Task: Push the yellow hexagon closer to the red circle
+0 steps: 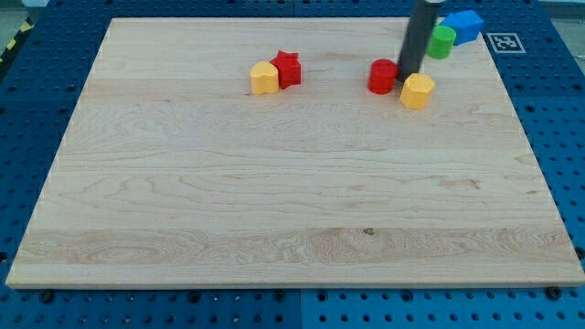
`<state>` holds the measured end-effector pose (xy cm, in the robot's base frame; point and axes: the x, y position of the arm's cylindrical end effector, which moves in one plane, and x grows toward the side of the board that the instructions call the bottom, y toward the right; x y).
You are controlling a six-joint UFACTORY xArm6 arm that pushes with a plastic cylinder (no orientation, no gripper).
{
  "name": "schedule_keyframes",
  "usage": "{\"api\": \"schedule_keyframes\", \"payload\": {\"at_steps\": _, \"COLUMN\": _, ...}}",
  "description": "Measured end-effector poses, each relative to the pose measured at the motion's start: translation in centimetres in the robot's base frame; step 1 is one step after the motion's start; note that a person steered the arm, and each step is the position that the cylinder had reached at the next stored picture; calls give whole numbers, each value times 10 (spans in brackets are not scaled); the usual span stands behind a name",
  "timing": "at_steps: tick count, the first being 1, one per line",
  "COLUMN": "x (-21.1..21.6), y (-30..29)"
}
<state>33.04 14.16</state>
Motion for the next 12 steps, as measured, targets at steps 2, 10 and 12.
{"api": "schedule_keyframes", "payload": {"at_steps": 2, "x": 9, "y": -72}}
{"api": "schedule_keyframes", "payload": {"at_steps": 10, "x": 50, "y": 93}}
{"api": "schedule_keyframes", "payload": {"at_steps": 12, "x": 36, "y": 32}}
